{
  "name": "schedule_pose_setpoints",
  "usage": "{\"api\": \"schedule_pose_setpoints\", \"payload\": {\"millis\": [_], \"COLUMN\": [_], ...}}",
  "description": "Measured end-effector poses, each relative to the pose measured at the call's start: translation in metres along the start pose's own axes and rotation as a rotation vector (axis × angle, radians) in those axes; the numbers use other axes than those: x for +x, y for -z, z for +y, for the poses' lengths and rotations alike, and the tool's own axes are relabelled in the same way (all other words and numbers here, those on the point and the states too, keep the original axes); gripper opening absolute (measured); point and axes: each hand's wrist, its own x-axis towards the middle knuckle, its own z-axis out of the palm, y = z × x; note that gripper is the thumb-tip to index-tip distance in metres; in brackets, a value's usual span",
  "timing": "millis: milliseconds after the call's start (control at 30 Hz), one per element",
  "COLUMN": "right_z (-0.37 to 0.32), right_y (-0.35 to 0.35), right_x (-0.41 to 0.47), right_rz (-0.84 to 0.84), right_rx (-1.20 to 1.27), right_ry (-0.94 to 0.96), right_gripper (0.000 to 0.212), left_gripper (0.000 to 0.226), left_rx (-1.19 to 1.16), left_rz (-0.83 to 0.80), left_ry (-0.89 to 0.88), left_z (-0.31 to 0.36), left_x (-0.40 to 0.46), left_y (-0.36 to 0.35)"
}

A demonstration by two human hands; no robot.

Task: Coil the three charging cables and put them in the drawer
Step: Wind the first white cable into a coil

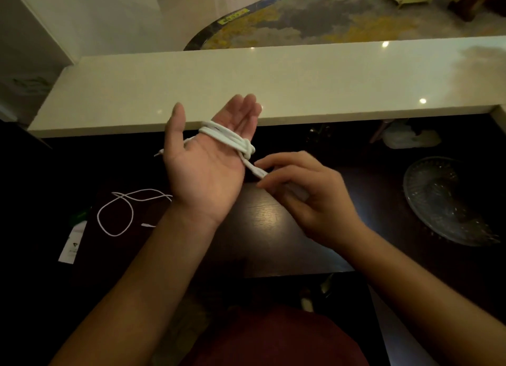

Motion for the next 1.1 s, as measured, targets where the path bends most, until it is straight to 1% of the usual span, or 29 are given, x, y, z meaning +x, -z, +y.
{"api": "schedule_pose_setpoints", "payload": {"millis": [67, 100, 133, 167, 233, 267, 300, 367, 433, 467, 500, 567, 633, 700, 833, 900, 1000, 1100], "right_z": [0.002, 0.002, 0.002, 0.004, 0.012, 0.016, 0.02, 0.019, 0.009, 0.003, -0.002, -0.008, -0.009, -0.007, -0.006, -0.002, 0.005, 0.006], "right_y": [0.0, 0.003, 0.007, 0.011, 0.02, 0.024, 0.027, 0.029, 0.028, 0.027, 0.027, 0.027, 0.026, 0.025, 0.026, 0.024, 0.02, 0.016], "right_x": [-0.002, -0.003, -0.003, 0.0, 0.009, 0.016, 0.023, 0.035, 0.043, 0.046, 0.048, 0.05, 0.051, 0.051, 0.05, 0.047, 0.04, 0.035], "right_rz": [-0.062, -0.102, -0.118, -0.087, 0.082, 0.132, 0.13, 0.003, -0.18, -0.243, -0.285, -0.318, -0.322, -0.331, -0.4, -0.385, -0.317, -0.282], "right_rx": [-0.01, 0.035, 0.127, 0.254, 0.515, 0.604, 0.653, 0.712, 0.777, 0.805, 0.821, 0.825, 0.772, 0.754, 0.861, 0.804, 0.747, 0.734], "right_ry": [-0.003, -0.024, -0.073, -0.157, -0.384, -0.499, -0.588, -0.67, -0.673, -0.666, -0.66, -0.671, -0.656, -0.628, -0.585, -0.555, -0.552, -0.545], "right_gripper": [0.029, 0.033, 0.031, 0.026, 0.019, 0.022, 0.026, 0.037, 0.043, 0.042, 0.039, 0.027, 0.026, 0.028, 0.025, 0.025, 0.028, 0.036], "left_gripper": [0.065, 0.063, 0.062, 0.063, 0.066, 0.068, 0.071, 0.076, 0.082, 0.086, 0.09, 0.1, 0.109, 0.111, 0.099, 0.099, 0.106, 0.105], "left_rx": [0.112, 0.171, 0.211, 0.226, 0.196, 0.174, 0.156, 0.137, 0.141, 0.144, 0.144, 0.121, 0.088, 0.102, 0.189, 0.282, 0.382, 0.461], "left_rz": [-0.022, -0.028, -0.036, -0.047, -0.097, -0.147, -0.213, -0.342, -0.424, -0.466, -0.516, -0.613, -0.654, -0.65, -0.651, -0.584, -0.453, -0.34], "left_ry": [0.013, 0.024, 0.039, 0.06, 0.139, 0.196, 0.258, 0.367, 0.445, 0.477, 0.508, 0.567, 0.608, 0.608, 0.571, 0.574, 0.581, 0.577], "left_z": [-0.002, -0.004, -0.004, -0.004, -0.003, -0.004, -0.006, -0.012, -0.02, -0.022, -0.023, -0.024, -0.023, -0.023, -0.02, -0.02, -0.022, -0.028], "left_x": [-0.002, -0.003, -0.005, -0.005, -0.007, -0.009, -0.01, -0.011, -0.01, -0.01, -0.011, -0.011, -0.012, -0.012, -0.011, -0.011, -0.011, -0.01], "left_y": [-0.004, -0.006, -0.006, -0.007, -0.006, -0.004, -0.003, 0.001, 0.005, 0.006, 0.006, 0.008, 0.008, 0.008, 0.004, 0.003, 0.004, 0.006]}}
